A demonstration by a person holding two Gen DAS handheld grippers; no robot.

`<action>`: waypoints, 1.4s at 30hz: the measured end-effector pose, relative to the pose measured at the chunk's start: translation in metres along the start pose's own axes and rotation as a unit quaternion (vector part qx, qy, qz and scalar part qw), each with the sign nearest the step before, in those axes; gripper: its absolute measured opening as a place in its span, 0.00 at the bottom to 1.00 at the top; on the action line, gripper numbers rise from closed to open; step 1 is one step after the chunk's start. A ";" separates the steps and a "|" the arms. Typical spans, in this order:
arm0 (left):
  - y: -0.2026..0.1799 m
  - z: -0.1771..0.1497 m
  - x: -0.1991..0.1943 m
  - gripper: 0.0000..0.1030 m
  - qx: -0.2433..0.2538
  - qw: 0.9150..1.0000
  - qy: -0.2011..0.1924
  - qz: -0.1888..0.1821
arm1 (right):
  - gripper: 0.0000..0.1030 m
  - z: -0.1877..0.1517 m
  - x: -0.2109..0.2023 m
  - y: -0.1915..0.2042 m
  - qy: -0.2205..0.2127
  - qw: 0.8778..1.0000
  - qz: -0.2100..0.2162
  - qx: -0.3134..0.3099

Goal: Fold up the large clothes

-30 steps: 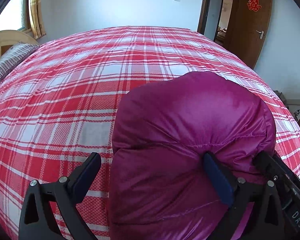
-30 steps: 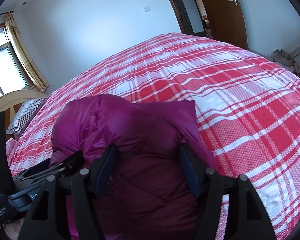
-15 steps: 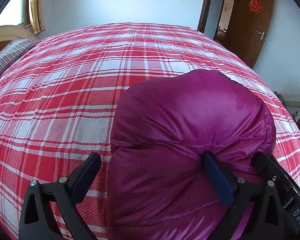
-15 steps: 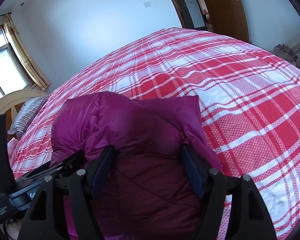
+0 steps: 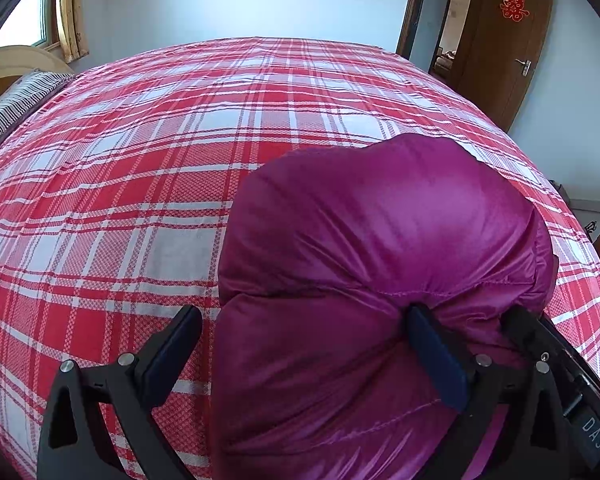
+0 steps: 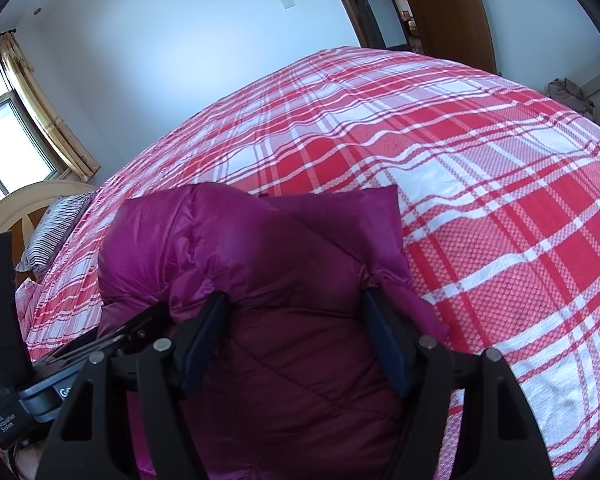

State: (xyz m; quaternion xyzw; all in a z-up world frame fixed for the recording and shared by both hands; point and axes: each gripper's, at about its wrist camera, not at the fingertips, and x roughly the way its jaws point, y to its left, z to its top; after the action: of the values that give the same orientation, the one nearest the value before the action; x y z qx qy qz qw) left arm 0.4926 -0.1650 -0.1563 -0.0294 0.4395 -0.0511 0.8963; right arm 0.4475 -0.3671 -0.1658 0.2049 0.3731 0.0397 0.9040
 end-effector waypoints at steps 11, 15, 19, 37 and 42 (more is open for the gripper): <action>0.019 0.016 -0.033 0.99 -0.049 0.997 -0.056 -0.009 | 0.70 -0.001 0.004 -0.003 0.008 1.000 0.000 0.006; 0.006 0.040 -0.042 0.99 -0.047 0.995 -0.081 -0.046 | 0.70 -0.001 0.004 -0.001 0.007 1.000 -0.005 0.002; -0.023 0.057 -0.004 0.99 0.021 0.999 -0.040 0.015 | 0.70 -0.002 0.003 0.000 0.005 1.000 -0.006 0.000; -0.006 0.044 0.046 0.99 -0.027 0.999 0.031 -0.013 | 0.71 -0.001 0.010 0.011 0.015 0.999 -0.043 -0.028; -0.005 0.043 0.049 0.99 -0.030 0.999 0.032 -0.015 | 0.72 -0.001 0.013 0.014 0.020 0.997 -0.056 -0.039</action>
State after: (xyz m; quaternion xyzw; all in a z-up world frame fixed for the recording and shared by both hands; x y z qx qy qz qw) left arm 0.5563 -0.1750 -0.1678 -0.0614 0.4685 -0.0519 0.8798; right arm 0.4571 -0.3512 -0.1693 0.1479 0.4002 0.0077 0.9044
